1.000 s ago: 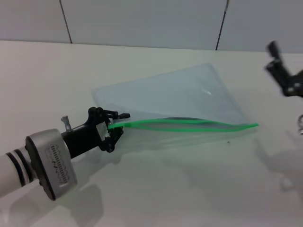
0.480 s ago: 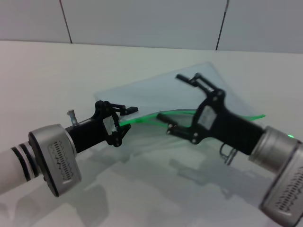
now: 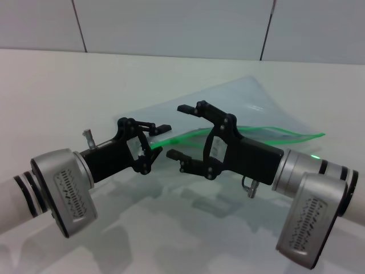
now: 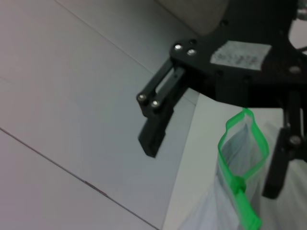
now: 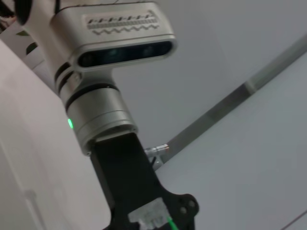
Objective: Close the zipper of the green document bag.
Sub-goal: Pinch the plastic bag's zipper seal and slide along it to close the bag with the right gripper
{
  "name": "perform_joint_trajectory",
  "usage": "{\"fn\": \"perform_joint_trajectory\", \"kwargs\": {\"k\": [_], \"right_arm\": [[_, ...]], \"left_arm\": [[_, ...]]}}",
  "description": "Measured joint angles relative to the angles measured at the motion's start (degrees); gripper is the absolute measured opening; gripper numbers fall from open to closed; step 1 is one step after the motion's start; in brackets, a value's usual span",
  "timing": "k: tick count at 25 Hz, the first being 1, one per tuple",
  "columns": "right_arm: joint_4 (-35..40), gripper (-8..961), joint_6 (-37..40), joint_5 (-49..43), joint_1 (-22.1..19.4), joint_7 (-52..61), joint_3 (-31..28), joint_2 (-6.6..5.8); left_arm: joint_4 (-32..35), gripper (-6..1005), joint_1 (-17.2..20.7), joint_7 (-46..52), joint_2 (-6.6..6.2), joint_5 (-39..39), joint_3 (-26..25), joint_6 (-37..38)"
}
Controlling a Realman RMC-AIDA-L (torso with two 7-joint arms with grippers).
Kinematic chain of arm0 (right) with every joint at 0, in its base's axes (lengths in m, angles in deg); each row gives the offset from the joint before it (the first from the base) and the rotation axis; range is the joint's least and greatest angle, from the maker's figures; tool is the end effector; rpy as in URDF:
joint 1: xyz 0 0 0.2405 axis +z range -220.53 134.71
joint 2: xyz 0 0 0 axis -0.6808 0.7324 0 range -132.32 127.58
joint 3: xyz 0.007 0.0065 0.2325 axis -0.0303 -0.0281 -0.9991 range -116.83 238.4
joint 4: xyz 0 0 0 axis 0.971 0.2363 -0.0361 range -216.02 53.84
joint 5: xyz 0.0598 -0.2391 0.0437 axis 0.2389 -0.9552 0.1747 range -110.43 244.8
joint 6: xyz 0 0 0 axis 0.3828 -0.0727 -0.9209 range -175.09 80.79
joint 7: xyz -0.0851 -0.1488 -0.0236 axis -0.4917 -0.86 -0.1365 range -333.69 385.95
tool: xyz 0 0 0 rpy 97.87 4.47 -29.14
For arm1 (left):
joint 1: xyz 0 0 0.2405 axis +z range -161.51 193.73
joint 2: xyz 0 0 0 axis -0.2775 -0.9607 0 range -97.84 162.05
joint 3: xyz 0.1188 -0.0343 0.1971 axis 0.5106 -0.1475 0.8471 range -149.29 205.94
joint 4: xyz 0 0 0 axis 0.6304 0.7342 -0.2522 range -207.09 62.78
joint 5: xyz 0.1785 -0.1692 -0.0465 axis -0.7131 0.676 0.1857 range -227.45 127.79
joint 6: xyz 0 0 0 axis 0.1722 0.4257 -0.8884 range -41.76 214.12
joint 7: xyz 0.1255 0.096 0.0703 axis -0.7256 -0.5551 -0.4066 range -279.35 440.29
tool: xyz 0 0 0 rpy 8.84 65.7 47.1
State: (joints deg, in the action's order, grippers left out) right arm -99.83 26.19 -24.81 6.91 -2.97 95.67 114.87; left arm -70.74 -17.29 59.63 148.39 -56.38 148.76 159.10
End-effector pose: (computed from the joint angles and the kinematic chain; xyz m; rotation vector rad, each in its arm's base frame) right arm 0.1834 0.3375 -0.1536 -2.2642 -0.8513 0.5784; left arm -0.2821 0.3518 -0.0866 -2.1837 0.6686 -0.3212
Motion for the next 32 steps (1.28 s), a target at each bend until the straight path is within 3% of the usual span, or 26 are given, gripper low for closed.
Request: {"fn": "perform_joint_trajectory", "kwargs": {"k": [6,22,27,32], "right_arm": [[-0.91,850,-0.48,-0.45,0.23,-2.7,-0.09,0.01],[-1.48,466,-2.03,-0.64,0.2,-7.25,-0.26,0.01],[-1.67,274,-2.16,-0.86,0.23,-7.36,-0.6,0.0],[-1.88,243,-2.16,-2.67,0.25,-7.59,-2.29,0.0]], "left_arm": [[0.0,53,0.0,-0.04,-0.03,0.11,-0.18,1.15],[0.0,52,0.35,-0.08,0.0,-0.13,0.07,2.51],[0.0,52,0.34,-0.08,0.0,0.02,0.05,2.5],[-0.01,52,0.31,-0.08,0.0,0.06,0.03,2.44]]}}
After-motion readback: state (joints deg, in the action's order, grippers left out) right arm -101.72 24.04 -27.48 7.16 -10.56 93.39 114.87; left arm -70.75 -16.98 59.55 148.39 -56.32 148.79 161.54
